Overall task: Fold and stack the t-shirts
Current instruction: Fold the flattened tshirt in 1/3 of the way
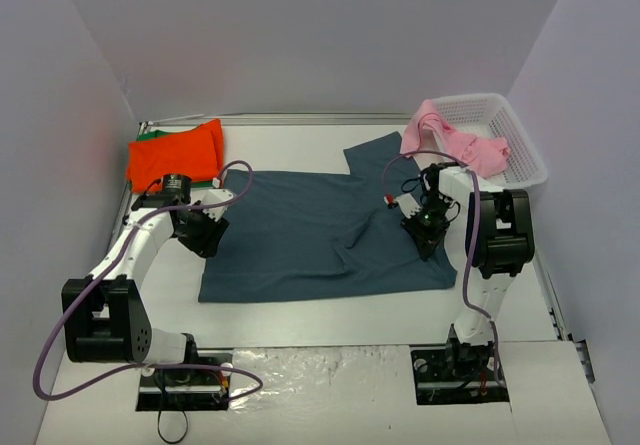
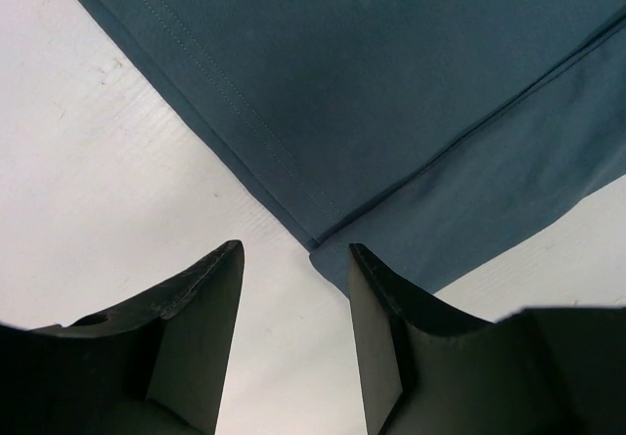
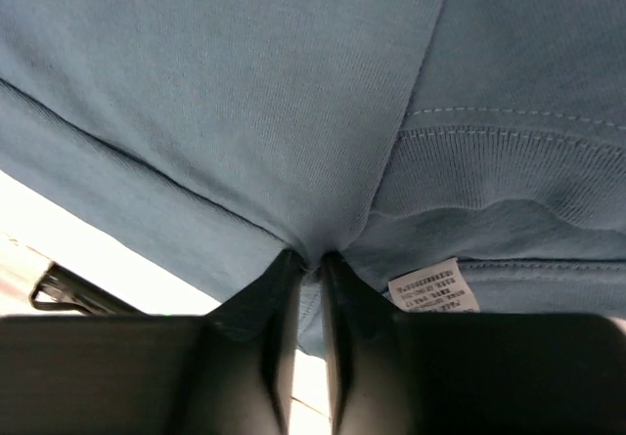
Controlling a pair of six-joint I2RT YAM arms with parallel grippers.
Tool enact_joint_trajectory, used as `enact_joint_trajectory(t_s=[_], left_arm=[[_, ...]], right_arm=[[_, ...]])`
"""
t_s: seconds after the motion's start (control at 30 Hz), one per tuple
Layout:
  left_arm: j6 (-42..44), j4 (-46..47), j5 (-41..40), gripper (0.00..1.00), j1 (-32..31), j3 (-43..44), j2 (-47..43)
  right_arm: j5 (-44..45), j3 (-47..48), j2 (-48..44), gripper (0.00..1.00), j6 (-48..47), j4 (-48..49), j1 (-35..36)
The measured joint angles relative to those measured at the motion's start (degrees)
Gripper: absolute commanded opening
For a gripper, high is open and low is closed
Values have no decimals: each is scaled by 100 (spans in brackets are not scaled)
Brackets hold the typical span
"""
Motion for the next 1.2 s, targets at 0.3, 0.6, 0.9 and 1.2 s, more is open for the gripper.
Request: enact_joint_trajectory(t_s=[0.3, 0.6, 0.9, 1.2], left_arm=[[-2, 2, 2, 45, 0, 0, 0], [-4, 22, 42, 45, 0, 0, 0], [-50, 24, 160, 2, 0, -85, 0], [584, -470, 544, 2, -129, -92, 190]], right_arm=[[4, 2, -20, 8, 81, 0, 0], [63, 2, -579, 7, 109, -79, 0], [107, -232, -839, 5, 109, -105, 2], [107, -271, -833, 5, 125, -76, 2]])
